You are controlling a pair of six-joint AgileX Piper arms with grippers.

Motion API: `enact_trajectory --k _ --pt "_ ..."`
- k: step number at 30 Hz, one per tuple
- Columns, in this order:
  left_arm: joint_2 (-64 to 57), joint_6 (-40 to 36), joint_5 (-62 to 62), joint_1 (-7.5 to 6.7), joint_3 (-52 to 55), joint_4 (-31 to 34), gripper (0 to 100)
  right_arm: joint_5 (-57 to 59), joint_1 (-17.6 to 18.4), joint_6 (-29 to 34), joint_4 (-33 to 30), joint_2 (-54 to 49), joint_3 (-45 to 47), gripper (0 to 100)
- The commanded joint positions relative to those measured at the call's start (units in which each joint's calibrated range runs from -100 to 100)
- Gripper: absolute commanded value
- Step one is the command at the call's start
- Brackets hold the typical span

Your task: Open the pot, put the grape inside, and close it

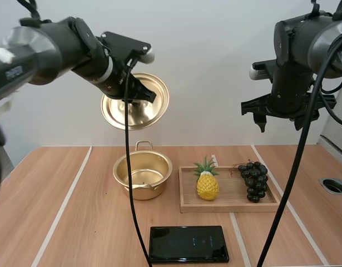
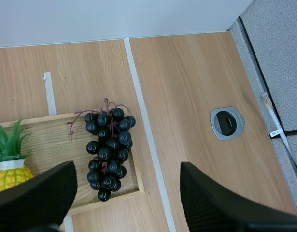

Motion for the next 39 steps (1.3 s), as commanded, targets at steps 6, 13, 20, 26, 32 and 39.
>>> enact_trajectory --k 6,13,20,26,32,39 --pt "-15.32 -1.56 -8.88 -0.03 -0.15 -0.99 1 -11.09 -0.18 0.17 1.00 -0.44 2.59 100" --pt "-24.48 -1.44 -9.53 -0.03 -1.09 -0.99 0 -18.07 -0.18 0.44 0.87 4.13 7.92 100" --pt "-28.80 -0.99 -9.37 -0.03 -3.14 -0.64 0 -18.07 -0.18 2.87 0.46 11.78 7.92 100" --pt "-30.48 -0.99 -7.91 -0.03 -3.29 -0.53 0 -18.07 -0.18 3.06 0.46 16.48 7.92 100" --pt "-30.58 -0.99 -5.42 -0.03 -3.29 -0.53 0 -18.07 -0.18 3.06 0.46 20.89 7.92 100" --pt "-30.58 -0.99 -5.42 -0.03 -3.29 -0.53 0 -16.80 -0.18 4.23 0.11 24.29 8.55 100"
